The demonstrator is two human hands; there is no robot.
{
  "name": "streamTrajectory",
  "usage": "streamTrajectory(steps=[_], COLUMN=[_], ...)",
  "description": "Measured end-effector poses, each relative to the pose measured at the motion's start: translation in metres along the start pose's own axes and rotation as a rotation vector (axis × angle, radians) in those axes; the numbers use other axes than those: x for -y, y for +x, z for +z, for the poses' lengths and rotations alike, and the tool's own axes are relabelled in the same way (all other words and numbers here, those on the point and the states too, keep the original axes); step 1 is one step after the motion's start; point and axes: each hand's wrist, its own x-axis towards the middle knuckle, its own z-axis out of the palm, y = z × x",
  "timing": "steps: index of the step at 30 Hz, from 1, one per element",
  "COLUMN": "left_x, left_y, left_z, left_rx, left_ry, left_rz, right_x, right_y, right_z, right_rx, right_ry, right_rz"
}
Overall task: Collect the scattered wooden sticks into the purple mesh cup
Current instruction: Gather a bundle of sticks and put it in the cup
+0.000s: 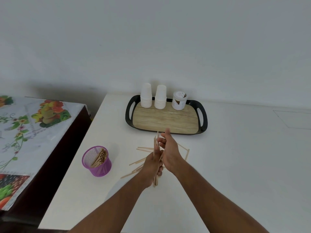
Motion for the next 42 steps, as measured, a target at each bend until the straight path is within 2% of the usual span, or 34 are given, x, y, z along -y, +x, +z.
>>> streamTrajectory(steps=[4,6,8,9,12,14,20,23,25,31,34,38,42], left_x=[-0.001,0.000,0.001,0.001,0.000,-0.001,0.001,0.000,-0.001,-0.013,-0.013,-0.009,-0.016], left_y=[-0.002,-0.002,-0.003,-0.003,-0.004,-0.005,-0.005,-0.007,-0.007,-0.006,-0.006,-0.004,-0.001], left_z=[-0.004,-0.005,-0.006,-0.006,-0.005,-0.004,-0.016,-0.017,-0.016,-0.015,-0.018,-0.017,-0.016], left_rx=[0.081,0.113,0.143,0.160,0.204,0.214,0.212,0.207,0.204,0.131,0.126,0.106,0.055], left_ry=[-0.013,0.020,0.047,0.052,0.079,0.084,0.094,0.143,0.162,0.209,0.279,0.295,0.342], left_rz=[0.057,0.068,0.077,0.082,0.085,0.065,-0.026,-0.060,-0.094,-0.117,-0.098,-0.090,-0.083], right_x=[-0.006,-0.003,0.000,0.001,0.001,-0.001,-0.001,0.005,0.008,-0.012,-0.022,-0.011,0.011], right_y=[0.003,0.011,0.019,0.022,0.023,0.025,0.028,0.029,0.027,0.014,0.008,0.008,0.015], right_z=[-0.004,-0.011,-0.020,-0.023,-0.026,-0.029,-0.025,-0.020,-0.019,-0.031,-0.041,-0.048,-0.042], right_rx=[-0.068,-0.173,-0.251,-0.231,-0.046,0.054,0.133,0.141,0.208,0.386,0.481,0.554,0.429], right_ry=[0.030,-0.020,-0.117,-0.145,-0.065,-0.011,0.024,-0.208,-0.393,-0.782,-0.871,-0.874,-0.734], right_rz=[-0.213,-0.281,-0.177,-0.062,0.308,0.364,0.067,-0.198,-0.298,-0.354,-0.348,-0.317,-0.413])
